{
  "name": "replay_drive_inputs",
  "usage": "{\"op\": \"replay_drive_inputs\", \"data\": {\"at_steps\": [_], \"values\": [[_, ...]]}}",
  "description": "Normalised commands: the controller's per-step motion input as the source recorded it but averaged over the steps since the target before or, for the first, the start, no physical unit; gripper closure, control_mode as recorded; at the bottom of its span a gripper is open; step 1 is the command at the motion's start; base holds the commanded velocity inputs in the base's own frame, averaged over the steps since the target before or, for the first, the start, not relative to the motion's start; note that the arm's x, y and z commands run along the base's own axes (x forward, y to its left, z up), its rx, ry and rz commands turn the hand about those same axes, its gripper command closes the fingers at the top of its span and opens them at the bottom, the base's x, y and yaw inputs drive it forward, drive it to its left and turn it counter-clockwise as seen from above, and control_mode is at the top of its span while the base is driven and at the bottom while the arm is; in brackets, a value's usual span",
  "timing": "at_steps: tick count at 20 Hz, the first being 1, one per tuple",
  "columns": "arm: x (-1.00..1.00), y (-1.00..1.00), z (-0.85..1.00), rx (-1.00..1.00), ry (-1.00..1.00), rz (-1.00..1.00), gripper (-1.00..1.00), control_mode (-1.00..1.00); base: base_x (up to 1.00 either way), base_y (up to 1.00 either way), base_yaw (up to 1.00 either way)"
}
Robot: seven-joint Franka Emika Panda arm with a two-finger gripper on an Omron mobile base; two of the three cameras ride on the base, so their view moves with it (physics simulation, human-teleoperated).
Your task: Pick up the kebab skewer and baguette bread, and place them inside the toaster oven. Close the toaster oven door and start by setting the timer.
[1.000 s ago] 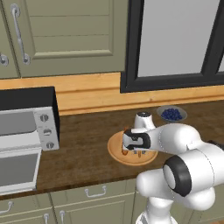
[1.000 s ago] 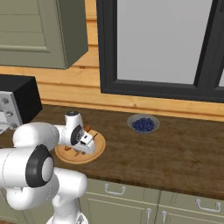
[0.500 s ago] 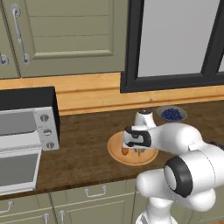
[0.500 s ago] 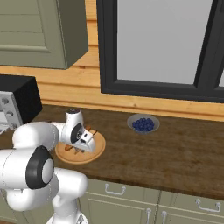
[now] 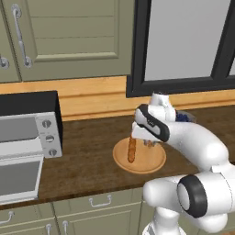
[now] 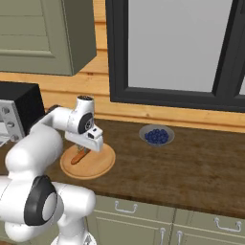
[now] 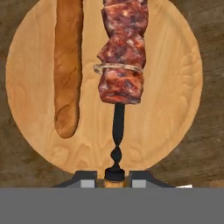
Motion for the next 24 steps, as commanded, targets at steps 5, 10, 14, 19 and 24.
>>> {"op": "replay_drive_inputs", "data": {"at_steps": [5, 10, 14, 19, 24], "values": [[-0.23, 0.09, 0.69, 0.0, 0.15, 0.0, 1.0, -1.0, 0.0, 0.0, 0.0], [-0.66, 0.22, 0.44, 0.0, 0.09, 0.0, 1.0, -1.0, 0.0, 0.0, 0.0], [-0.54, 0.11, 0.37, 0.0, 0.03, 0.0, 1.0, -1.0, 0.0, 0.0, 0.0], [-0.36, 0.0, 0.44, -0.01, -0.02, 0.02, 1.0, -1.0, 0.0, 0.0, 0.0], [-0.5, 0.03, 0.31, -0.02, -0.14, 0.07, 1.0, -1.0, 0.0, 0.0, 0.0]]}}
